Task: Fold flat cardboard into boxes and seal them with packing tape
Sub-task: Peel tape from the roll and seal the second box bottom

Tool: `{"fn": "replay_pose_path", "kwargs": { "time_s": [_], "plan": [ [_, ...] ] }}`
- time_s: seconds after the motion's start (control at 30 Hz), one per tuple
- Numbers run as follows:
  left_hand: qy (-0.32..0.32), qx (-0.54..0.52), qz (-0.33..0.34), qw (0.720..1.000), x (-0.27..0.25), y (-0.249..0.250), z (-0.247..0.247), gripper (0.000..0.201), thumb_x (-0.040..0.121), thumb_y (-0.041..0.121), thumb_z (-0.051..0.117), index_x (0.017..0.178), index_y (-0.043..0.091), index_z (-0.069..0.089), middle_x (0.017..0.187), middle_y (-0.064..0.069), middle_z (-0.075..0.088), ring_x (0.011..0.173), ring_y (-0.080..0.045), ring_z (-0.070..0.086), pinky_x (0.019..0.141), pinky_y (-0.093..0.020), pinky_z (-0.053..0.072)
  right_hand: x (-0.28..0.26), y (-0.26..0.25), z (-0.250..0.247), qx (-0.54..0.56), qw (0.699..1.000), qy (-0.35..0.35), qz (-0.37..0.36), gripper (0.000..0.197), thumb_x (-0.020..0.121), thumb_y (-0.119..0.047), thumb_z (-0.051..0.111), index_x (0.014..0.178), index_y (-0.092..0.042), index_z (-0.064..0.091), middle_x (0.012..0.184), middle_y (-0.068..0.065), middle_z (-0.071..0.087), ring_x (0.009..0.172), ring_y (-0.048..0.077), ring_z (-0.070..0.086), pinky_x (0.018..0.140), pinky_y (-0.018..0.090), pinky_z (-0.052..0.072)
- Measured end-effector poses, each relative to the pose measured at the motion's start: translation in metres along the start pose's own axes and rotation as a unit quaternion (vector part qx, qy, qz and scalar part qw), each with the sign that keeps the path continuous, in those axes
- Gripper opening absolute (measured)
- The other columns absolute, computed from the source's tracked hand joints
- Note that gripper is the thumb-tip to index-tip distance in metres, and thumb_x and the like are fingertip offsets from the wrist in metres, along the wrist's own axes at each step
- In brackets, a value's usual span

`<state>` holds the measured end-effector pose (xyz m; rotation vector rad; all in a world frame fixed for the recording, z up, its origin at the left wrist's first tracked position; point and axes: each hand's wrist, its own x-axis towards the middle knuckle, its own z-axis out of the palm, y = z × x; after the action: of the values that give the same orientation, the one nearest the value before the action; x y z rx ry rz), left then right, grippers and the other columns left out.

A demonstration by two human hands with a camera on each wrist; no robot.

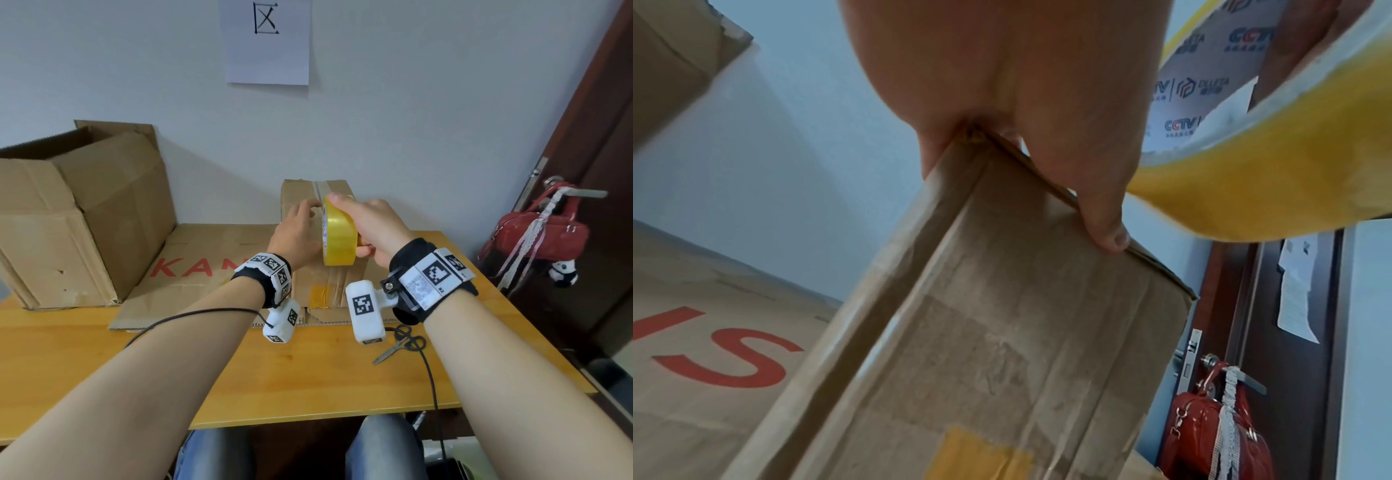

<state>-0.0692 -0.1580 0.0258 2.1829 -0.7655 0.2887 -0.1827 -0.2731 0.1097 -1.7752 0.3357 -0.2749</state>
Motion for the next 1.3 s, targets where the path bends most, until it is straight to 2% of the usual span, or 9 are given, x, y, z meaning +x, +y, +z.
{"fn": "replay_pose_path", "kwargs": {
  "time_s": [0.17, 0.27, 0.37, 0.53, 0.87, 1.07, 1.17, 1.23, 1.3],
  "plan": [
    [0.005, 0.005, -0.014, 1.0, 0.002, 0.0, 0.001, 0.072, 0.081, 0.043, 0.077, 0.14, 0.026, 0.039, 0.139, -0.003, 0.048, 0.119, -0.02, 0.058, 0.096, -0.041, 0.05, -0.008, 0.005, -0.004, 0.028, 0.999, -0.028, 0.026, 0.037, 0.088, -0.048, 0.07, 0.089, -0.013, 0.057, 0.051, -0.005, 0.034, 0.035, 0.01, 0.032, 0.034, 0.016, 0.022],
    [0.004, 0.006, -0.008, 1.0, 0.002, 0.001, 0.002, 0.069, 0.083, 0.042, 0.076, 0.139, 0.024, 0.041, 0.139, -0.004, 0.048, 0.12, -0.02, 0.058, 0.096, -0.042, 0.05, -0.01, 0.014, -0.003, 0.013, 0.999, -0.029, 0.04, 0.039, 0.086, -0.052, 0.071, 0.089, -0.014, 0.06, 0.059, -0.003, 0.029, 0.04, 0.012, 0.029, 0.035, 0.017, 0.021],
    [0.003, 0.008, -0.007, 1.0, 0.003, 0.001, 0.003, 0.07, 0.082, 0.042, 0.077, 0.139, 0.023, 0.041, 0.138, -0.003, 0.049, 0.12, -0.019, 0.057, 0.096, -0.042, 0.051, -0.012, 0.018, -0.003, 0.016, 0.998, -0.035, 0.054, 0.043, 0.085, -0.053, 0.071, 0.097, -0.013, 0.062, 0.063, -0.002, 0.029, 0.044, 0.012, 0.028, 0.035, 0.017, 0.021],
    [0.008, 0.016, -0.023, 1.0, 0.004, -0.002, 0.004, 0.062, 0.08, 0.048, 0.075, 0.129, 0.026, 0.046, 0.123, 0.003, 0.056, 0.107, -0.019, 0.061, 0.09, -0.042, 0.054, -0.013, 0.024, -0.006, 0.014, 0.997, -0.031, 0.065, 0.05, 0.086, -0.053, 0.071, 0.106, -0.008, 0.06, 0.059, -0.003, 0.031, 0.041, 0.011, 0.029, 0.034, 0.017, 0.022],
    [0.018, 0.019, -0.022, 0.999, 0.003, -0.003, 0.006, 0.056, 0.08, 0.041, 0.076, 0.126, 0.024, 0.048, 0.121, 0.005, 0.06, 0.107, -0.017, 0.06, 0.089, -0.04, 0.054, -0.015, 0.045, -0.002, 0.029, 0.995, -0.036, 0.088, 0.046, 0.083, -0.055, 0.073, 0.1, -0.015, 0.058, 0.06, -0.003, 0.032, 0.044, 0.013, 0.029, 0.038, 0.02, 0.023],
    [0.011, 0.022, -0.015, 1.0, 0.001, -0.003, 0.006, 0.056, 0.081, 0.042, 0.075, 0.127, 0.025, 0.047, 0.123, 0.005, 0.059, 0.108, -0.021, 0.06, 0.088, -0.042, 0.054, -0.015, 0.045, -0.001, 0.02, 0.996, -0.03, 0.08, 0.046, 0.081, -0.056, 0.072, 0.095, -0.015, 0.057, 0.064, -0.001, 0.028, 0.047, 0.014, 0.027, 0.038, 0.019, 0.024],
    [0.004, 0.015, -0.013, 1.0, 0.002, -0.004, 0.007, 0.057, 0.083, 0.041, 0.074, 0.129, 0.023, 0.046, 0.126, 0.003, 0.058, 0.111, -0.023, 0.059, 0.097, -0.05, 0.05, -0.016, 0.041, -0.001, 0.017, 0.997, -0.024, 0.072, 0.048, 0.082, -0.055, 0.072, 0.1, -0.013, 0.057, 0.064, -0.001, 0.026, 0.046, 0.014, 0.026, 0.037, 0.019, 0.024],
    [0.001, 0.011, -0.011, 1.0, 0.002, -0.004, 0.007, 0.061, 0.084, 0.04, 0.074, 0.134, 0.019, 0.045, 0.13, 0.0, 0.057, 0.115, -0.023, 0.058, 0.107, -0.056, 0.042, -0.017, 0.041, -0.002, 0.011, 0.998, -0.021, 0.067, 0.047, 0.082, -0.055, 0.072, 0.1, -0.014, 0.056, 0.064, -0.001, 0.026, 0.046, 0.014, 0.026, 0.037, 0.019, 0.025],
    [-0.003, 0.015, -0.006, 1.0, 0.001, -0.002, 0.007, 0.064, 0.085, 0.038, 0.073, 0.138, 0.017, 0.044, 0.132, -0.003, 0.057, 0.117, -0.024, 0.057, 0.111, -0.058, 0.036, -0.019, 0.043, -0.002, -0.003, 0.998, -0.013, 0.066, 0.046, 0.082, -0.055, 0.072, 0.097, -0.015, 0.053, 0.063, -0.001, 0.026, 0.045, 0.014, 0.027, 0.037, 0.019, 0.026]
  ]
}}
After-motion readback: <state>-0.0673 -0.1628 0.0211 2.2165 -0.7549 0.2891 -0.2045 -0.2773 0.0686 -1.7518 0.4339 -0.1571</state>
